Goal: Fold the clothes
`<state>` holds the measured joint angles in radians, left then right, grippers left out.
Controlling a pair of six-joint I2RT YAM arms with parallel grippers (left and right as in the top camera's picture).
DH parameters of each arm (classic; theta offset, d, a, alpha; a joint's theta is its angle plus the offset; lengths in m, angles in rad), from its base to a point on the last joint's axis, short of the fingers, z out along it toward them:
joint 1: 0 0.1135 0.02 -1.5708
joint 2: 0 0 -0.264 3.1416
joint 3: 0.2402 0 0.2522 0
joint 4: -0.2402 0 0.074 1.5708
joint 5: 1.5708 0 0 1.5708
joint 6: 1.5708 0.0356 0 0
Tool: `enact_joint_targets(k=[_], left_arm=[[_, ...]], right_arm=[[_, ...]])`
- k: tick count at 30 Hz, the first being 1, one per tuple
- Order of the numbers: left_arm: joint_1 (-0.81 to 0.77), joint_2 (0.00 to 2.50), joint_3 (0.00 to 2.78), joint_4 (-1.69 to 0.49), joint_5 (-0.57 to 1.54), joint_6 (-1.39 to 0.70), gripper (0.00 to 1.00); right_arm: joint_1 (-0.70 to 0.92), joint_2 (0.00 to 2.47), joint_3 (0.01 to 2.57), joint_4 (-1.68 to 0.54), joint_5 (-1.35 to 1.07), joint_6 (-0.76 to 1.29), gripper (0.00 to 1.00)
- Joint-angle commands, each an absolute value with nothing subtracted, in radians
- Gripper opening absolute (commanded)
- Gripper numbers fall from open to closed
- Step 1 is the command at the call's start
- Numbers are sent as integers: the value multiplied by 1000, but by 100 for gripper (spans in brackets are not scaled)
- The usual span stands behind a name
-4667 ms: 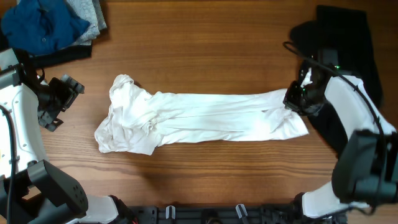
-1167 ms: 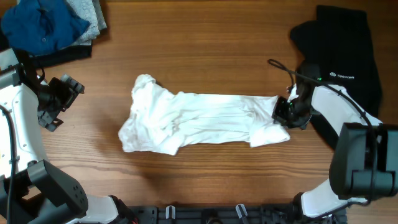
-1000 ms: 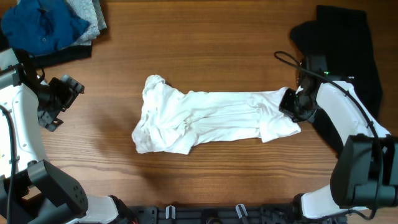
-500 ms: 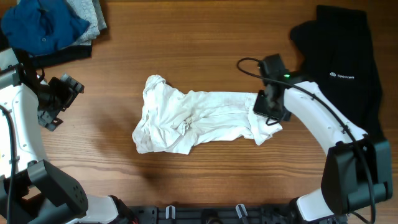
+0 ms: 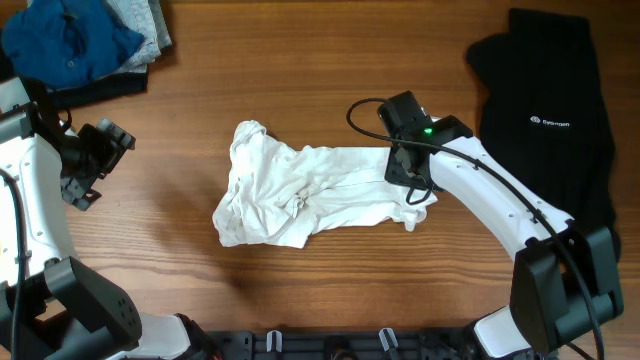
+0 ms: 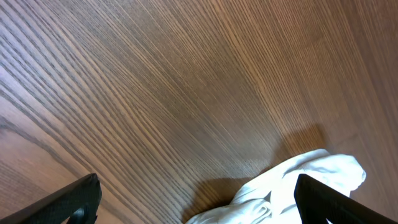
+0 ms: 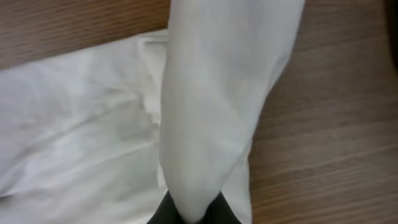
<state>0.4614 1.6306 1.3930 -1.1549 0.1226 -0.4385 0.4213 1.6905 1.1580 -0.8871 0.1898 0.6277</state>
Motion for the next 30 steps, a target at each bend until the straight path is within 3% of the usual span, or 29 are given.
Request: enact_joint_targets(k=[1,3,9,12,16,23,30], left_arm=[[467,1621,1407,-1152,134,-426,100],[467,1621,1407,-1152,134,-426,100],[467,1621,1407,-1152,134,-426,100],[467,1621,1407,-1152,134,-426,100],[467,1621,1407,-1152,134,-426,100],[467,1621,1407,-1152,134,-426,100],[467,1621,1407,-1152,134,-426,100]], right_arm=[[437,1679,1180,-840,51,589,4],[450,1684,1180,-814,19,582,5],[478,1728,1180,-816,-6,574,25],[478,1737,1180,-814,-50,536,31],[478,1737,1180,-813,-69,518,49],[471,1725,1236,-872,-36,477,49],[395,1714,1440,-1032,203,480,49]])
